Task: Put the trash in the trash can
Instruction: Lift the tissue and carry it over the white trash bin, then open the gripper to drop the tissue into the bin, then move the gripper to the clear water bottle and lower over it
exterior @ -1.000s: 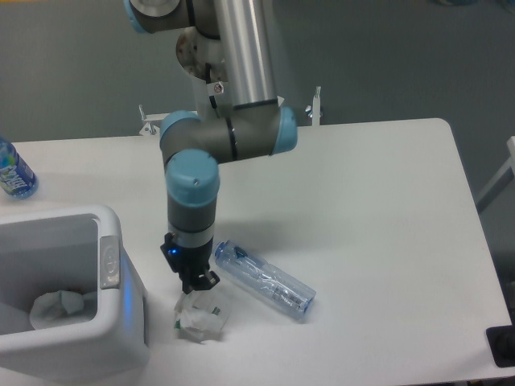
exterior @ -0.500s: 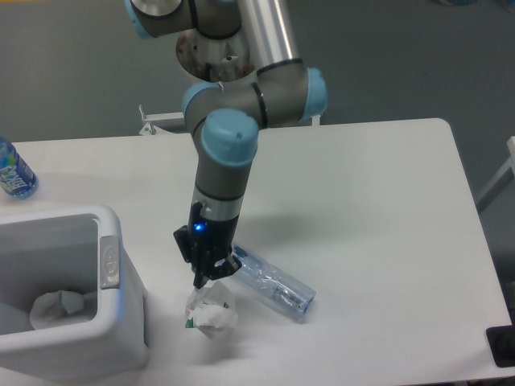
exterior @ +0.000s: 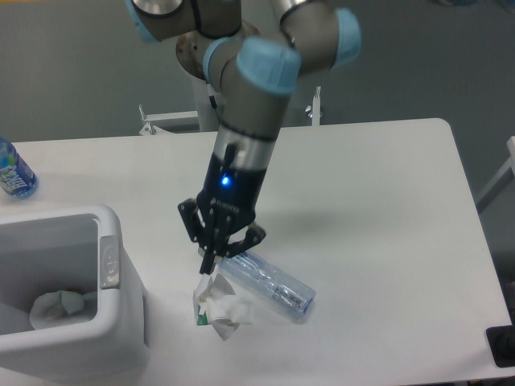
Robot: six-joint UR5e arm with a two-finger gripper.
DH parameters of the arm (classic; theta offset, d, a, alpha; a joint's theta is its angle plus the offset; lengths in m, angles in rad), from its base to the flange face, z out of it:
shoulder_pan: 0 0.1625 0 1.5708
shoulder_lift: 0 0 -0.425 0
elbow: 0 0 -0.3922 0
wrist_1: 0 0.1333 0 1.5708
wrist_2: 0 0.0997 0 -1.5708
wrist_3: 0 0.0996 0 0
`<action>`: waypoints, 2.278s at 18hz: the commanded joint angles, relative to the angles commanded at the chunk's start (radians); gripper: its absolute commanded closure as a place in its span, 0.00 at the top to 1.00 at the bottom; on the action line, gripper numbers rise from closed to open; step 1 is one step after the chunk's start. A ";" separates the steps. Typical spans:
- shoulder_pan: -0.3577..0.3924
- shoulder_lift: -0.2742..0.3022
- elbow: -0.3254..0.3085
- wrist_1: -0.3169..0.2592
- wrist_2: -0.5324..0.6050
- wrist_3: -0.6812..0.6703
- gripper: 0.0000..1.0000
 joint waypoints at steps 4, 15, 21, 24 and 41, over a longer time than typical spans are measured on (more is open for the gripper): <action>-0.032 0.063 0.078 0.000 -0.034 -0.195 0.00; -0.279 0.121 -0.052 -0.005 -0.025 -0.266 0.00; -0.281 0.061 -0.040 -0.002 -0.025 -0.249 0.34; -0.281 0.045 -0.024 -0.002 -0.022 -0.179 0.89; -0.089 0.018 -0.032 -0.014 0.437 -0.526 1.00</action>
